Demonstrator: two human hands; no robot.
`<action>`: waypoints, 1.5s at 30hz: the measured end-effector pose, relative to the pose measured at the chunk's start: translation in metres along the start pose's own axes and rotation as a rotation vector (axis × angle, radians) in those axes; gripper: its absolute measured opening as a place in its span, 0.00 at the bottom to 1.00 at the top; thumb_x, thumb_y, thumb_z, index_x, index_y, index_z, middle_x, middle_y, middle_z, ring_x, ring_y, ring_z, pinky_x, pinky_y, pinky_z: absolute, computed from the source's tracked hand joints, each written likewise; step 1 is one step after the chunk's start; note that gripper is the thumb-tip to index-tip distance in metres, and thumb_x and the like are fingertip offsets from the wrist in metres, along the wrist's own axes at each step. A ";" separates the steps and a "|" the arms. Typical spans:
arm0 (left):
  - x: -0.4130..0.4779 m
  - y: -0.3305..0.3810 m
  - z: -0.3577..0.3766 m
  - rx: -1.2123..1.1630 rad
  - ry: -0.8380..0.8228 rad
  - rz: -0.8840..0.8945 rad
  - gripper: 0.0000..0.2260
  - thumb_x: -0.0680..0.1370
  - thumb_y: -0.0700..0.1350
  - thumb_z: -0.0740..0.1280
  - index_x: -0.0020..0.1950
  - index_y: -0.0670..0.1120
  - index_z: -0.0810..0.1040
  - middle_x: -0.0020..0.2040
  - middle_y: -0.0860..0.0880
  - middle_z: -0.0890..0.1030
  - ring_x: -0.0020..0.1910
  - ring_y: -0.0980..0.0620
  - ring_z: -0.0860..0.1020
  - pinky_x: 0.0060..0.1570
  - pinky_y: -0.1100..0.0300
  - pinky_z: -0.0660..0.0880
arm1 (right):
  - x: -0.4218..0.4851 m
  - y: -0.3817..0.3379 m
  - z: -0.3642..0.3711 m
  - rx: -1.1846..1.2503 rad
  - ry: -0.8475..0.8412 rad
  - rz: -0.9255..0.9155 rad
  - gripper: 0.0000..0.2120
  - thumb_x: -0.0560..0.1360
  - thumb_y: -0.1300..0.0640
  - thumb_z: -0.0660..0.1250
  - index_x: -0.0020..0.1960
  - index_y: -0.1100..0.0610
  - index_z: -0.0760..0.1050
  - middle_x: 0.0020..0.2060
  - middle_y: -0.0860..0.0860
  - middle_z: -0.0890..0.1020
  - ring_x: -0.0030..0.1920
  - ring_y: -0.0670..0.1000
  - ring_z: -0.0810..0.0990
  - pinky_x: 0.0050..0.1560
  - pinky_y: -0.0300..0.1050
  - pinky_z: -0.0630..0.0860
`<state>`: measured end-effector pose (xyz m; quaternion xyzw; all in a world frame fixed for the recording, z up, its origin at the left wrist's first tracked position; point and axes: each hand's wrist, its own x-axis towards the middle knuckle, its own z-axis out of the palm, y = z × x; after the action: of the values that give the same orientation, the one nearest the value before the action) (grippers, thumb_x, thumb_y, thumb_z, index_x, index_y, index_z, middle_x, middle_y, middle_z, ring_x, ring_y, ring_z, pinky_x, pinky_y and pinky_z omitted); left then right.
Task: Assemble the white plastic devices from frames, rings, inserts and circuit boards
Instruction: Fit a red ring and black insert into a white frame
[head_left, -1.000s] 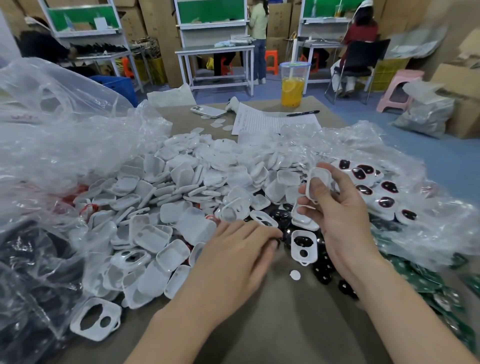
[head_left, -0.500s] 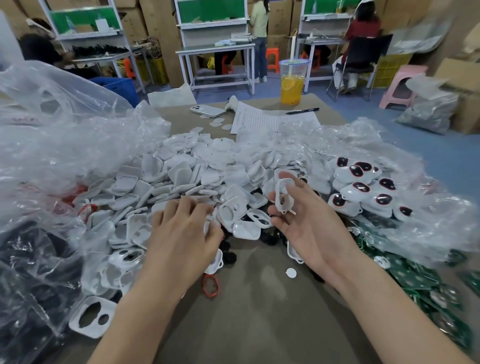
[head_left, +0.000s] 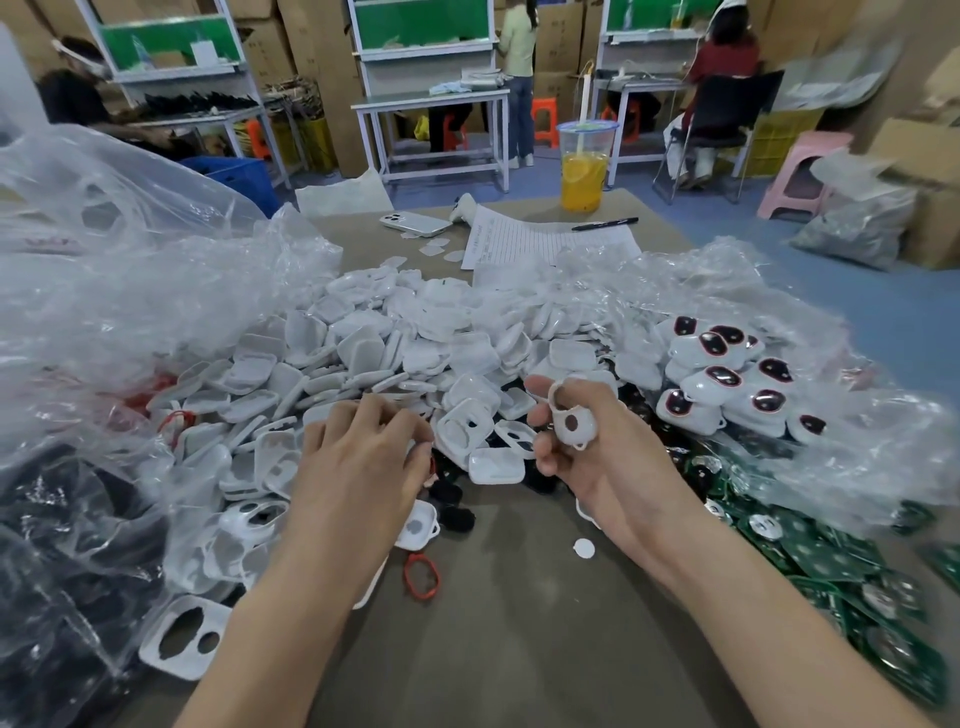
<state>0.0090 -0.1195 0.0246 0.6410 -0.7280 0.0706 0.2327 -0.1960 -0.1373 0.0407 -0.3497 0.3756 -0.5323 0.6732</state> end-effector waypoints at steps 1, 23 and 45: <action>0.000 -0.001 0.000 0.000 -0.007 0.011 0.04 0.79 0.48 0.69 0.52 0.50 0.82 0.51 0.51 0.78 0.56 0.44 0.74 0.58 0.48 0.67 | 0.000 0.000 0.000 -0.002 -0.001 -0.004 0.12 0.81 0.57 0.60 0.59 0.60 0.79 0.34 0.52 0.81 0.30 0.49 0.75 0.31 0.40 0.72; 0.006 -0.023 -0.009 -0.112 -0.240 0.121 0.06 0.80 0.57 0.66 0.49 0.59 0.81 0.58 0.64 0.72 0.65 0.57 0.61 0.63 0.60 0.53 | -0.001 0.004 -0.003 -0.093 -0.065 -0.010 0.09 0.81 0.62 0.60 0.58 0.59 0.78 0.41 0.56 0.85 0.35 0.52 0.82 0.37 0.41 0.79; 0.003 -0.019 -0.022 -0.243 -0.011 0.116 0.03 0.79 0.48 0.70 0.48 0.56 0.77 0.55 0.63 0.77 0.65 0.56 0.68 0.63 0.64 0.56 | -0.007 0.004 -0.004 -0.107 -0.099 -0.038 0.10 0.81 0.64 0.62 0.56 0.56 0.80 0.47 0.53 0.85 0.43 0.52 0.83 0.43 0.43 0.80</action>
<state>0.0327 -0.1164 0.0415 0.5654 -0.7683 -0.0085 0.3001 -0.1983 -0.1296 0.0363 -0.4181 0.3631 -0.5063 0.6611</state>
